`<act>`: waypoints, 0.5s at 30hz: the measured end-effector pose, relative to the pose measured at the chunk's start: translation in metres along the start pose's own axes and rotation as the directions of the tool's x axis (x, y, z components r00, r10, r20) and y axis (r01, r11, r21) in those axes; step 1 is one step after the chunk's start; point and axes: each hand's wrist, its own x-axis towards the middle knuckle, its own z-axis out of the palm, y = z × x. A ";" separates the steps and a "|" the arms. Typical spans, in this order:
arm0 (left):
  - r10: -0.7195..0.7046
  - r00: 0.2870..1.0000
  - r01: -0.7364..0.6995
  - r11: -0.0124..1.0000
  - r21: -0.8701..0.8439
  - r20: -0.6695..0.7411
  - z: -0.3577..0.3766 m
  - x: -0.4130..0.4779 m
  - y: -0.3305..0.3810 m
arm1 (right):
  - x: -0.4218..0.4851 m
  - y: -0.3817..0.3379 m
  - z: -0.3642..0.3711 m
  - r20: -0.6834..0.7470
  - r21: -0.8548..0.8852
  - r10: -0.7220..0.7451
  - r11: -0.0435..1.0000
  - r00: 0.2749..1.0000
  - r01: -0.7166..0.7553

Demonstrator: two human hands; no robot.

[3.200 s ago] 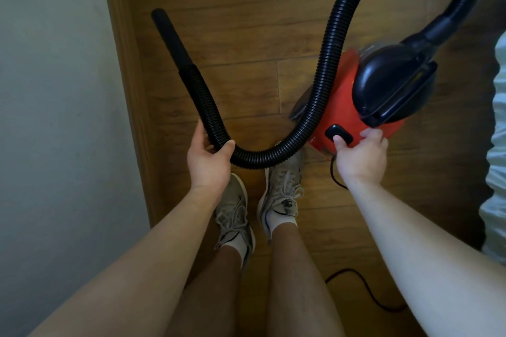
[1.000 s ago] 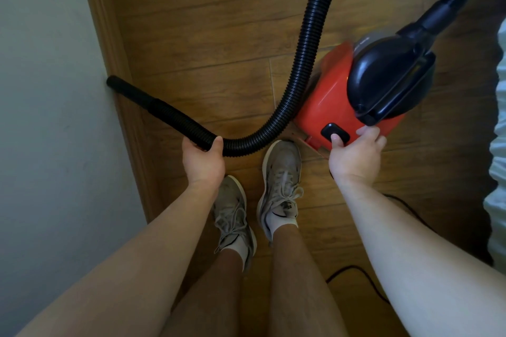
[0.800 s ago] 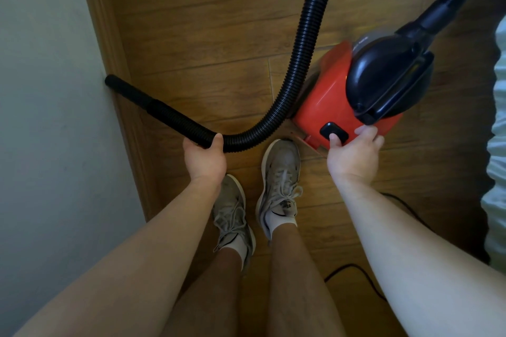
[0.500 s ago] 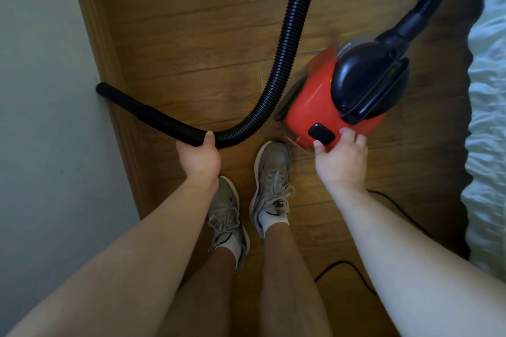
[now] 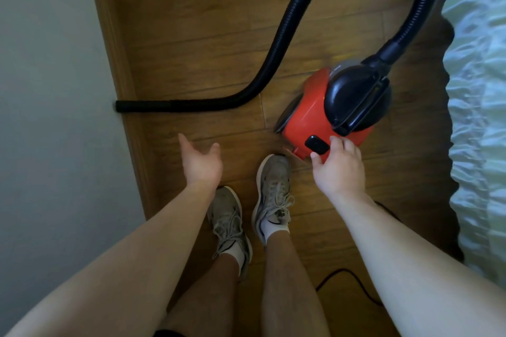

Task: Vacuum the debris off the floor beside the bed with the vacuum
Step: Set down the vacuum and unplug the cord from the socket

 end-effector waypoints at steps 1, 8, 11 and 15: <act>0.018 1.000 -0.018 1.000 0.022 0.006 -0.003 -0.001 0.002 | -0.001 0.001 -0.003 0.004 -0.025 -0.011 1.000 1.000 0.011; 0.111 0.994 -0.110 0.983 0.148 0.001 -0.026 -0.007 0.020 | -0.010 -0.001 -0.028 0.040 -0.158 -0.040 0.986 0.998 0.046; 0.167 0.986 -0.168 0.962 0.215 0.024 -0.033 -0.014 0.032 | -0.013 -0.006 -0.041 0.055 -0.186 -0.056 0.980 0.997 0.065; 0.235 0.970 -0.243 0.921 0.305 0.063 -0.040 -0.025 0.050 | -0.016 -0.018 -0.063 0.069 -0.198 -0.084 0.976 0.994 0.096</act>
